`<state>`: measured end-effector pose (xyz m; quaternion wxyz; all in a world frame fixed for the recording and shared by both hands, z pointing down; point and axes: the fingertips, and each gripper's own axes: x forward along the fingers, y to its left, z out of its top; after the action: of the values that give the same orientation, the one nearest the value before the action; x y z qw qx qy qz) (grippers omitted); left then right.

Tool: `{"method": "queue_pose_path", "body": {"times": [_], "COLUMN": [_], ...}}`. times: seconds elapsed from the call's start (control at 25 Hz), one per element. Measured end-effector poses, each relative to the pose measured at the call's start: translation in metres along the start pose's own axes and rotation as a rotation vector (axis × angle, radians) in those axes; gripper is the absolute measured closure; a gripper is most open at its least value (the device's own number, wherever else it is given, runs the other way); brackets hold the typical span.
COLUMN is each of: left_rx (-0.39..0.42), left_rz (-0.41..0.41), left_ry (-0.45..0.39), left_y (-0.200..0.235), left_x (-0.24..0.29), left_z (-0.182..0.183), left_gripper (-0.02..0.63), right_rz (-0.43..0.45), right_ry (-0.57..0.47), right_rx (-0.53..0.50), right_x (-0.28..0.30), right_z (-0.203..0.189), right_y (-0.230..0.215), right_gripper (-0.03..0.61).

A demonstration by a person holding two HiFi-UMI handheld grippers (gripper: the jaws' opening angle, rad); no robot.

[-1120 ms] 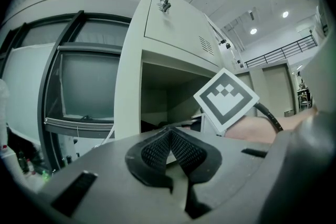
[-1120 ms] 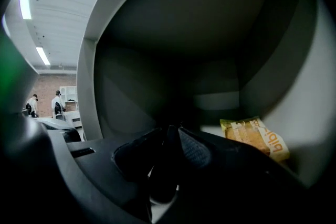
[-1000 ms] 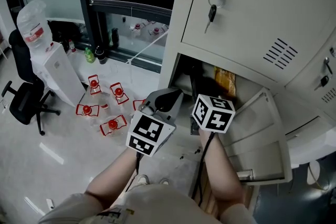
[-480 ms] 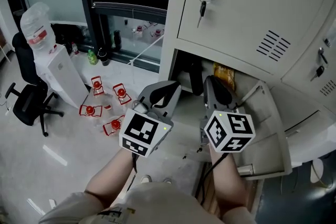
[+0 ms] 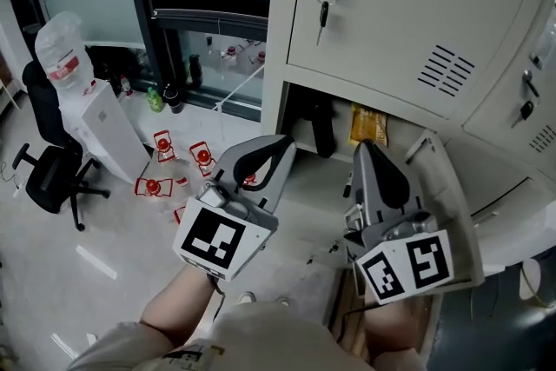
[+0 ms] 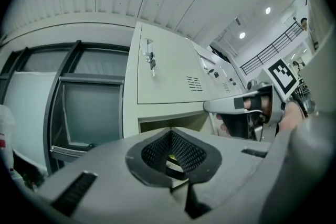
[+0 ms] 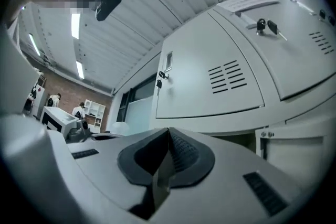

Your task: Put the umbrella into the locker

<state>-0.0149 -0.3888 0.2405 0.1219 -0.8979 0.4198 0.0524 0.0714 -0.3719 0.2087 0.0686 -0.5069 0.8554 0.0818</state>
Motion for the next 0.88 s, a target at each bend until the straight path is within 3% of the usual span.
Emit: {"method": "queue_pose_path", "body": {"times": [0.52, 0.88], "left_rx": [0.018, 0.007], "left_rz": [-0.007, -0.005], "left_ry": [0.029, 0.073], "left_y": [-0.017, -0.021], "left_x": [-0.028, -0.036], "left_z": [-0.005, -0.021], "left_gripper": [0.606, 0.606], "right_rz": [0.018, 0.023], "right_ry": [-0.054, 0.011], "right_rx": [-0.091, -0.091], "right_x": [-0.036, -0.044], "right_z": [0.007, -0.022], "right_y": [0.013, 0.011], "right_gripper": [0.571, 0.572]}}
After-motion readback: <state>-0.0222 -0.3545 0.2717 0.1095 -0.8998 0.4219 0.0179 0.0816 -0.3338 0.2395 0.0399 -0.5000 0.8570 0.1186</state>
